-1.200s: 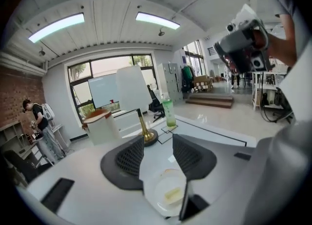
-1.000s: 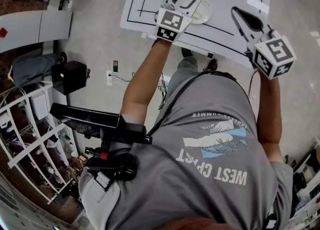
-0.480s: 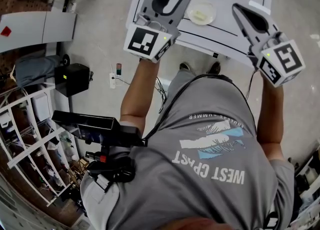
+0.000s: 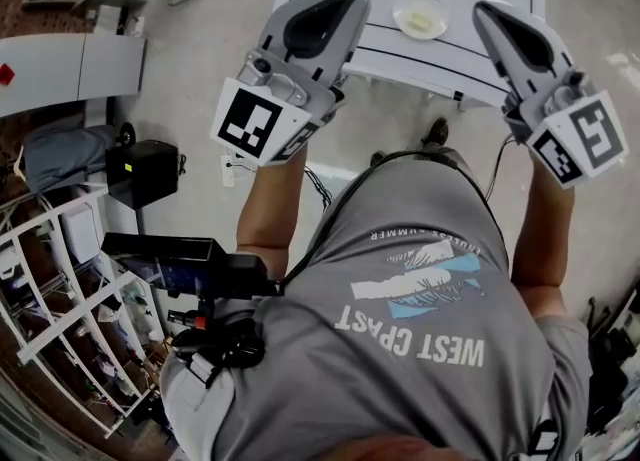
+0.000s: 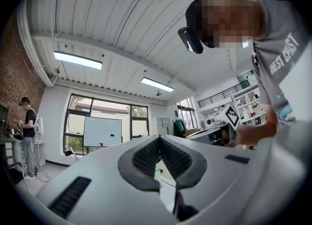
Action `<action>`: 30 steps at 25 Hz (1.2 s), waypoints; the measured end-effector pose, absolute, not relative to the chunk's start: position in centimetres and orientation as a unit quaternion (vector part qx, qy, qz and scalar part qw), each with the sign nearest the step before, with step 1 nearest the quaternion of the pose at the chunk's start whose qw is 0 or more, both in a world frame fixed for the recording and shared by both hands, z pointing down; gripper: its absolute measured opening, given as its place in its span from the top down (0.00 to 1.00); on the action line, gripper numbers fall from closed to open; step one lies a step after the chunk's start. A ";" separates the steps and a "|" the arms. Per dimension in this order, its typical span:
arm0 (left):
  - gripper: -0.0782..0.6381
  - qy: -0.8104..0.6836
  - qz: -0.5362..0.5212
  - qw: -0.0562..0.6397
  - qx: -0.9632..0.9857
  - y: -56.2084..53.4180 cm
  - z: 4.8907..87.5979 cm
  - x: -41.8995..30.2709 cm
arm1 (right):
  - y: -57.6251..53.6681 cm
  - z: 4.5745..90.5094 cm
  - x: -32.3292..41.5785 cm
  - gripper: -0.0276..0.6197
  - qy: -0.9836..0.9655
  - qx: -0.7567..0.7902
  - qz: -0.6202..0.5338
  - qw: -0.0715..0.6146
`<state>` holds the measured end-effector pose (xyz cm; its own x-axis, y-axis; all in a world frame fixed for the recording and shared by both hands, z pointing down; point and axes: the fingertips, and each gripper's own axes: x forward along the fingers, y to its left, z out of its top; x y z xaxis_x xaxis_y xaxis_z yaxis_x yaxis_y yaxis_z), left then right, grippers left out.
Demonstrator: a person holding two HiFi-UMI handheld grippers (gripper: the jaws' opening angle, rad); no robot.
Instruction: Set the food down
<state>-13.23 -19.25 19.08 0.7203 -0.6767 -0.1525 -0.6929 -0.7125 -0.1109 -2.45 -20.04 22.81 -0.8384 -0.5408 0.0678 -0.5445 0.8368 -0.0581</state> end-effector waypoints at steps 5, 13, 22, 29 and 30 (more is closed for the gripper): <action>0.88 0.351 0.061 0.082 -0.931 -14.8 17.8 -16.8 | -15.8 20.6 -5.8 0.95 -0.957 0.289 0.026 0.011; 0.88 0.327 0.084 0.093 -0.937 -8.8 17.0 -18.4 | -8.0 18.5 -8.4 0.95 -0.957 0.289 0.007 0.010; 0.88 0.312 0.080 0.088 -0.943 -8.9 17.9 -17.3 | -6.2 17.3 -9.6 0.95 -0.962 0.270 -0.023 0.021; 0.88 0.322 0.067 0.080 -0.941 -5.7 18.2 -14.3 | -2.9 16.9 -7.0 0.95 -0.967 0.254 -0.013 0.015; 0.88 0.321 0.064 0.079 -0.942 -5.3 18.1 -13.6 | -2.4 16.7 -6.4 0.95 -0.967 0.255 -0.013 0.013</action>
